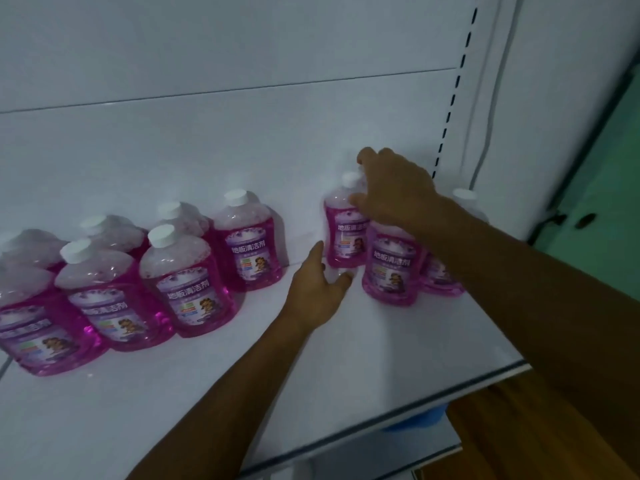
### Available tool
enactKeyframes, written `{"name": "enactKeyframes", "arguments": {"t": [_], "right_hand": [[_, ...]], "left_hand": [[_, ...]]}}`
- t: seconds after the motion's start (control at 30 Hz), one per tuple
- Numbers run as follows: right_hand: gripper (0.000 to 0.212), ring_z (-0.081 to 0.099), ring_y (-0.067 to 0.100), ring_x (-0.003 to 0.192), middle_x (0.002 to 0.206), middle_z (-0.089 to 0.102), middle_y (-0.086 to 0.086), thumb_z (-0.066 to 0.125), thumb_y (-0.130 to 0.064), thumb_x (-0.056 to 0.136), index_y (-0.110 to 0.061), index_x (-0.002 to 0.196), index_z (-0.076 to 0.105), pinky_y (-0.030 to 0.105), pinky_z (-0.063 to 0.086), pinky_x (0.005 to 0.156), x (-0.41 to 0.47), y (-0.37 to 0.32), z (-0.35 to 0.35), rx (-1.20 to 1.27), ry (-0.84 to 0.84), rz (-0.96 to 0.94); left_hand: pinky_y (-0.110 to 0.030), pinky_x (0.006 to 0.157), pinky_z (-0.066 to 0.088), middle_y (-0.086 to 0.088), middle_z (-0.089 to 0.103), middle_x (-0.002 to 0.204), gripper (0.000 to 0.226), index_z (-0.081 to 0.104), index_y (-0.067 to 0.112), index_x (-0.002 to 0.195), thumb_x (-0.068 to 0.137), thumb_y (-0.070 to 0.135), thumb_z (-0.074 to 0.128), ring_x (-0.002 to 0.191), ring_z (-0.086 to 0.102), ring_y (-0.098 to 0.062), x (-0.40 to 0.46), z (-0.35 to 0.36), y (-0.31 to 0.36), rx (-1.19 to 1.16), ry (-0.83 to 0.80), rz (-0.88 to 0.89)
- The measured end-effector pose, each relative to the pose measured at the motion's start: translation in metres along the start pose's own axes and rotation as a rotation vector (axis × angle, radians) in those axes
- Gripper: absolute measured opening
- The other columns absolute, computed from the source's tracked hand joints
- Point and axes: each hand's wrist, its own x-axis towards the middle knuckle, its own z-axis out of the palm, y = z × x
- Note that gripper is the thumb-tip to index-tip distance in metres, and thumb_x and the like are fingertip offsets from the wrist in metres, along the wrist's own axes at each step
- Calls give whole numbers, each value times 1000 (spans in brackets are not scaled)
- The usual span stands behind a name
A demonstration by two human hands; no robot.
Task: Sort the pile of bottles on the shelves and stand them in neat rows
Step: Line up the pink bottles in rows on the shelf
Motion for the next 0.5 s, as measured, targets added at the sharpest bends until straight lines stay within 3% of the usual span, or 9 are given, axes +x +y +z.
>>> {"name": "enactKeyframes", "arguments": {"t": [0.13,0.2,0.33,0.4,0.5], "right_hand": [[62,55,28,104,123,57,10,70,-38,82,-16,133,42,35,45,82,21,16,1,85,-246,46],[54,54,25,97,119,59,8,71,-36,82,-15,127,49,32,42,78,28,15,2,96,-297,9],[38,55,22,86,103,62,5,74,-37,79,-15,107,59,31,40,71,34,9,5,133,-279,-55],[32,57,22,87,100,63,5,74,-37,79,-17,100,61,33,45,74,33,5,3,163,-258,-88],[26,57,23,89,100,62,3,71,-39,81,-20,96,61,36,48,79,29,-5,-2,168,-230,-144]], "left_hand": [[-34,100,42,5,39,149,71,26,19,149,91,32,63,129,45,-19,11,5,-6,-43,-16,-72],[-31,97,41,6,38,148,70,25,22,150,91,31,62,132,42,-20,14,4,-8,-82,-41,-83],[-19,87,48,14,50,129,61,33,26,146,93,13,61,113,53,-5,13,3,-6,-217,-55,-46],[-14,85,49,12,53,129,59,36,29,142,92,15,62,110,55,-2,13,3,-10,-191,-18,-28],[2,67,42,17,55,122,52,37,43,133,93,20,62,94,52,11,5,1,-10,-163,-13,-12]]}}
